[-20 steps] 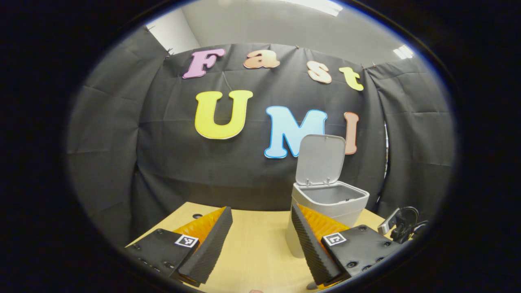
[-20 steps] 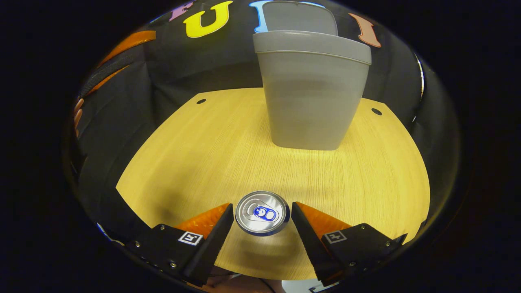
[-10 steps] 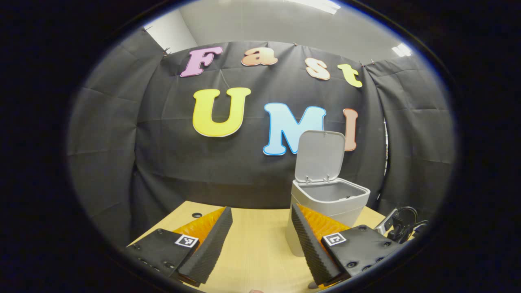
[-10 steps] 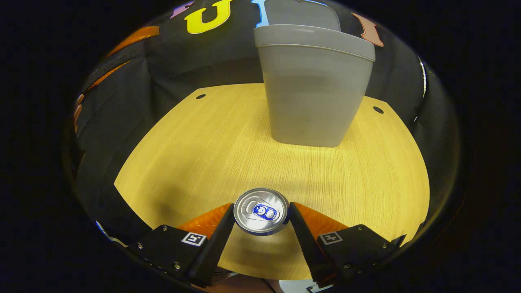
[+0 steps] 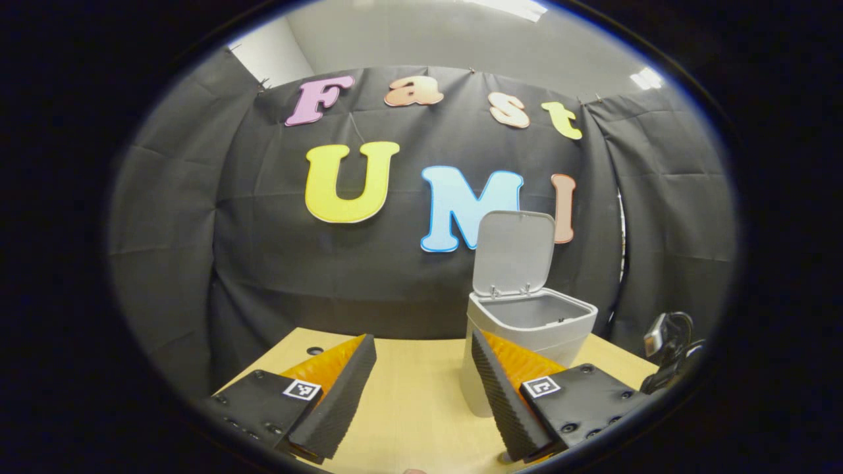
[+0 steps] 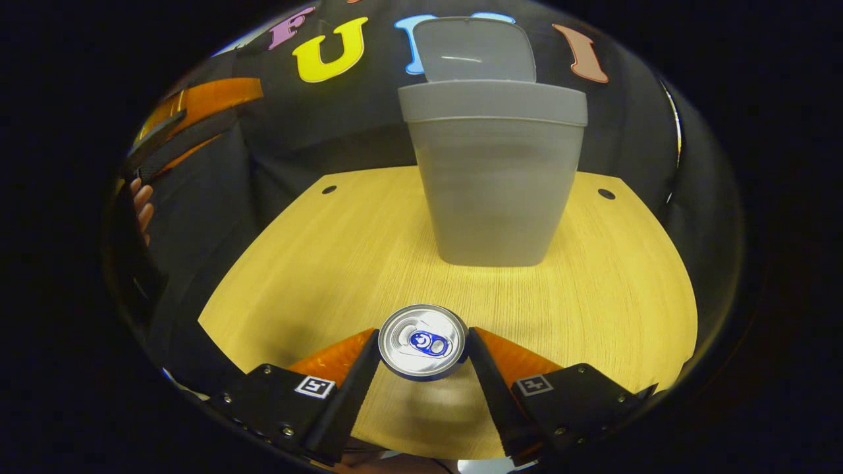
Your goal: Press the lid of the desktop garbage bin to open it, pick up the crumpled paper on the desktop and throw it into the bin, then pick up the pop can on the desktop and drop it into the bin, and finally close the garbage bin lid.
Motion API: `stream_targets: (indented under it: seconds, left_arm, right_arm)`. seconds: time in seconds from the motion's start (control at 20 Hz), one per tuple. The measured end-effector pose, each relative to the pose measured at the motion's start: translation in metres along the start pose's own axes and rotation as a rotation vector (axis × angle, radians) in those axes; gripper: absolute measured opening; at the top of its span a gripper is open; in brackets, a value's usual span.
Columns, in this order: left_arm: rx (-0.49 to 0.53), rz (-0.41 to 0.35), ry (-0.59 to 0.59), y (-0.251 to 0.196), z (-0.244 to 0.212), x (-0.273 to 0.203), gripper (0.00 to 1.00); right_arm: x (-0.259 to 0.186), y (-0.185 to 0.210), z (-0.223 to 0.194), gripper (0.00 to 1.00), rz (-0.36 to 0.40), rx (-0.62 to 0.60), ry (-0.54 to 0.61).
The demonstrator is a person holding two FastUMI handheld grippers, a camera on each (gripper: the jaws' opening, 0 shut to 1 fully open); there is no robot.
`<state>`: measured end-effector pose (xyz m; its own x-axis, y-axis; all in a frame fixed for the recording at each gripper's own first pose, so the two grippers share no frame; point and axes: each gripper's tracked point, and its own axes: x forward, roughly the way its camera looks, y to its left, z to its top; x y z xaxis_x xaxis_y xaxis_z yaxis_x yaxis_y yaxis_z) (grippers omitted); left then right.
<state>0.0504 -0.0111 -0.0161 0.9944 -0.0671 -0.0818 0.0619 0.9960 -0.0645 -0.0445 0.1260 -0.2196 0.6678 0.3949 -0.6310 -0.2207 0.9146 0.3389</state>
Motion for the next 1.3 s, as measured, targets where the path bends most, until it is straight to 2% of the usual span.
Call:
stream_targets:
  seconds: [0.25, 0.45, 1.1, 1.3]
  left_arm:
    - [0.004, -0.012, -0.009, -0.007, 0.002, 0.001, 0.96]
    - [0.002, -0.013, -0.015, -0.009, 0.003, 0.000, 0.96]
    - [-0.011, -0.019, -0.044, -0.023, 0.010, 0.010, 0.95]
    - [-0.016, -0.003, -0.046, -0.019, 0.009, 0.012, 0.95]
  right_arm:
    - [-0.018, 0.002, 0.039, 0.84, 0.009, -0.012, -0.099]
    - [-0.044, 0.005, 0.080, 0.84, 0.029, -0.050, -0.226]
    - [-0.083, -0.021, 0.182, 0.84, -0.039, -0.138, -0.496]
    - [-0.097, -0.016, 0.210, 0.84, -0.030, -0.155, -0.576]
